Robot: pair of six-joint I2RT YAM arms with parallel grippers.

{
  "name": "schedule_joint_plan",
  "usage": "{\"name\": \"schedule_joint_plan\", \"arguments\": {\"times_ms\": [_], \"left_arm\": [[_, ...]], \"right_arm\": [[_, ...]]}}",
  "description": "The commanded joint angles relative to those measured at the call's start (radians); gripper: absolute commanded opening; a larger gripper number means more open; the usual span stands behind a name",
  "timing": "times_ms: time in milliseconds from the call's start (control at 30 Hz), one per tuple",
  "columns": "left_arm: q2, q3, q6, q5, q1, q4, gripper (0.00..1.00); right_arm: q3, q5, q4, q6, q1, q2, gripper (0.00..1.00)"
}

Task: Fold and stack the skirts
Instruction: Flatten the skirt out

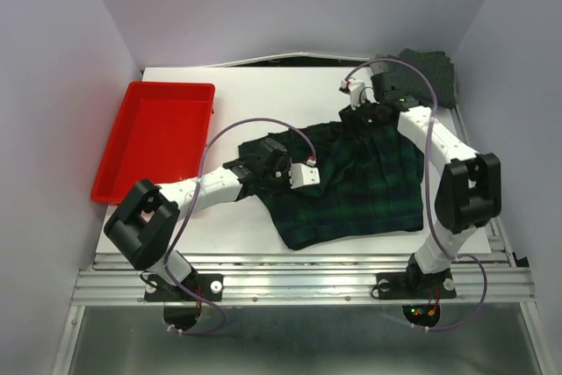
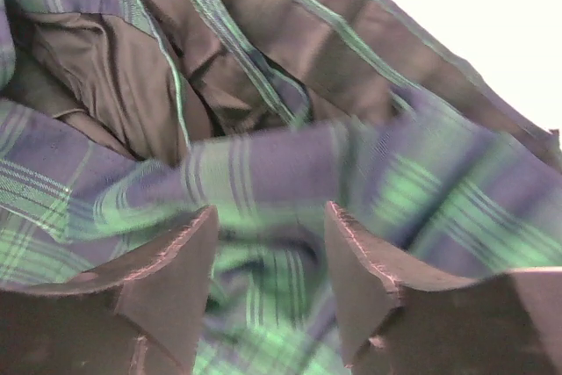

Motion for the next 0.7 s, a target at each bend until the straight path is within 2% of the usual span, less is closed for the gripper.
{"name": "schedule_joint_plan", "arguments": {"times_ms": [0, 133, 267, 367, 400, 467, 500, 667], "left_arm": [[0.000, -0.028, -0.045, -0.157, -0.001, 0.195, 0.00], [0.003, -0.026, -0.041, -0.190, -0.002, 0.221, 0.00], [0.028, -0.006, -0.052, -0.192, -0.001, 0.211, 0.00], [0.037, 0.008, -0.062, -0.203, -0.001, 0.205, 0.00], [0.037, 0.011, -0.065, -0.203, -0.001, 0.202, 0.00], [0.037, 0.020, -0.073, -0.209, 0.002, 0.195, 0.00], [0.037, 0.021, -0.076, -0.212, 0.007, 0.194, 0.00], [0.054, 0.061, -0.114, -0.200, 0.045, 0.174, 0.00]], "right_arm": [[0.083, -0.053, -0.041, -0.088, 0.045, 0.075, 0.62], [0.030, 0.004, 0.017, -0.282, 0.071, 0.074, 0.76], [0.105, 0.019, -0.028, -0.330, 0.080, 0.137, 0.75], [0.149, 0.024, -0.079, -0.330, 0.080, 0.197, 0.53], [0.159, 0.024, -0.084, -0.336, 0.080, 0.203, 0.40], [0.159, 0.025, -0.104, -0.345, 0.080, 0.203, 0.22], [0.150, 0.028, -0.108, -0.342, 0.080, 0.198, 0.01], [0.099, 0.033, -0.110, -0.336, 0.060, 0.122, 0.01]]}}
